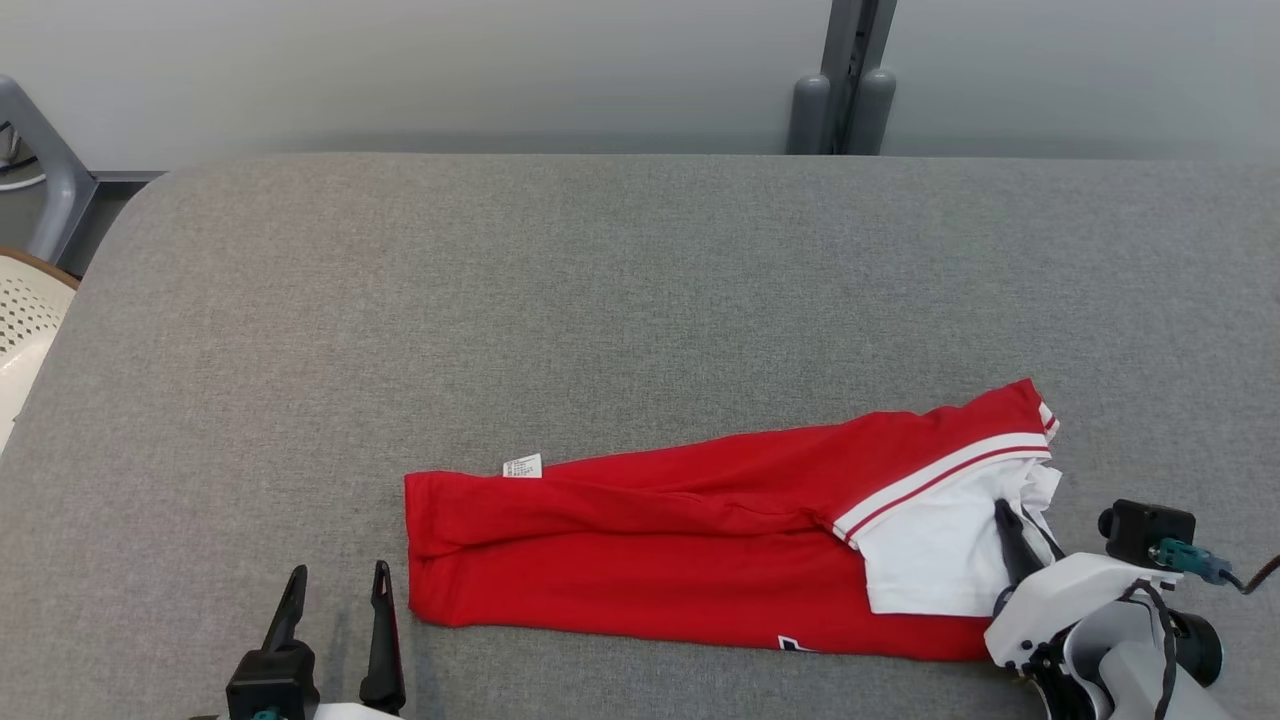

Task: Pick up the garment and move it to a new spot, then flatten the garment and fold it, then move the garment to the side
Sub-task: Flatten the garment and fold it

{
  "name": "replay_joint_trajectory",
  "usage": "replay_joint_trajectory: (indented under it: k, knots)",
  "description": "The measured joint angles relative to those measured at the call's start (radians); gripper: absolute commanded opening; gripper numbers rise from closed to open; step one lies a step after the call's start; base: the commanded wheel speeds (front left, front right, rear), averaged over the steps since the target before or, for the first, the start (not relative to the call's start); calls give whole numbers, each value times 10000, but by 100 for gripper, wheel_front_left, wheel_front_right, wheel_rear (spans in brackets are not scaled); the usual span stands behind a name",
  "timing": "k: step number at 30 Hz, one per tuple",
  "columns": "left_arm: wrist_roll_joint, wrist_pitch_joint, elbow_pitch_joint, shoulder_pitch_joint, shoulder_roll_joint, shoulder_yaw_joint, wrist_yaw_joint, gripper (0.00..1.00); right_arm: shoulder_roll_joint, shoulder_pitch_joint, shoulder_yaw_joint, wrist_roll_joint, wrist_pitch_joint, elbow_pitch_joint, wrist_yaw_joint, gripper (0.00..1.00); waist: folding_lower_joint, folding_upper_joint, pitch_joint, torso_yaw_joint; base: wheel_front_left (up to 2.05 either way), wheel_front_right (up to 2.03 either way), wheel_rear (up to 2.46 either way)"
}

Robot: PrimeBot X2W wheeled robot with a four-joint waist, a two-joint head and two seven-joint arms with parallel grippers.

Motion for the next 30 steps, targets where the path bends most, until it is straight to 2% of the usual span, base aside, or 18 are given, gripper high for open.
replay_joint_trajectory:
  k: [8,11,17,23,30]
  knots:
    - [-19,0,8,9,4,35,-61,100,-479,19,-740,90,-121,-69,0,0,0,0,-131,-129,0,0,0]
    - [-12,0,-25,10,0,4,-104,100,-721,175,-1319,-127,-127,-600,-35,0,0,0,-202,-228,0,0,0]
    - [-13,0,-31,12,2,-159,-134,100,-500,542,-1904,-788,-128,-1824,-36,0,0,0,-340,-458,0,0,0]
    - [50,0,13,17,-2,-364,-205,100,-119,943,-1513,-861,-130,-3296,-36,0,0,0,-483,-621,0,0,0]
    - [35,0,75,25,4,-623,-198,100,171,1522,345,-134,48,-4291,-36,0,0,0,-598,-478,0,0,0]
